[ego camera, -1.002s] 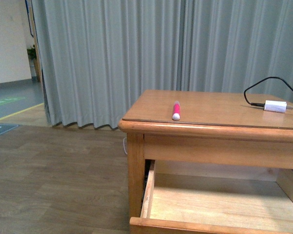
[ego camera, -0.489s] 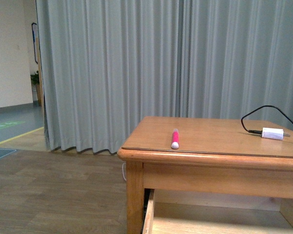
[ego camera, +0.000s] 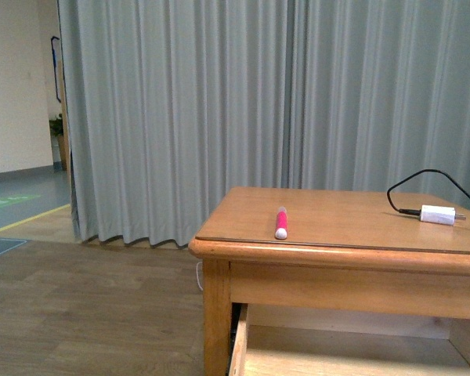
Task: Place pink marker in drawer with both arms
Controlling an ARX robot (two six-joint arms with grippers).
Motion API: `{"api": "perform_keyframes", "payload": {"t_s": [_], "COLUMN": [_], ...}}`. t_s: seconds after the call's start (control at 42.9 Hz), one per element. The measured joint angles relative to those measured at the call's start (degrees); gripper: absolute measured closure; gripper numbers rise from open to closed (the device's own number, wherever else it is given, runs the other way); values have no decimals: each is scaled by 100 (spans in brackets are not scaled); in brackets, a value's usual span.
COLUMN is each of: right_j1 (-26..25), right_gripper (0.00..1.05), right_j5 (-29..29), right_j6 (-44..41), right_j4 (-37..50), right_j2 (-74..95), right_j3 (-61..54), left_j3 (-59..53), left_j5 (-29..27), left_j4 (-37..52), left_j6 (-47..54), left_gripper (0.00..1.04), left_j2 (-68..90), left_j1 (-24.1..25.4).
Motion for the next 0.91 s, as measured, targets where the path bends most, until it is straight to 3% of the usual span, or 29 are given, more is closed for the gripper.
{"api": "perform_keyframes", "payload": {"t_s": [0.163, 0.373, 0.676, 0.909], "right_j1": [0, 0, 0, 0], "right_gripper": [8, 8, 8, 8], "right_j5": [2, 2, 2, 2], "right_j6": [0, 2, 2, 2], "right_j4": [0, 0, 0, 0], "right_j2": [-2, -2, -2, -2], "right_j3": [0, 0, 0, 0], "left_j3": [1493, 3178, 6511, 7890], "left_j5": [24, -24, -304, -396], "left_j4": [802, 820, -262, -1014], "left_j6": [-173, -186, -203, -511], "left_gripper": [6, 6, 6, 6], "left_j2": [2028, 4201, 7060, 8024], "left_j1": [-326, -785, -1585, -1805]}}
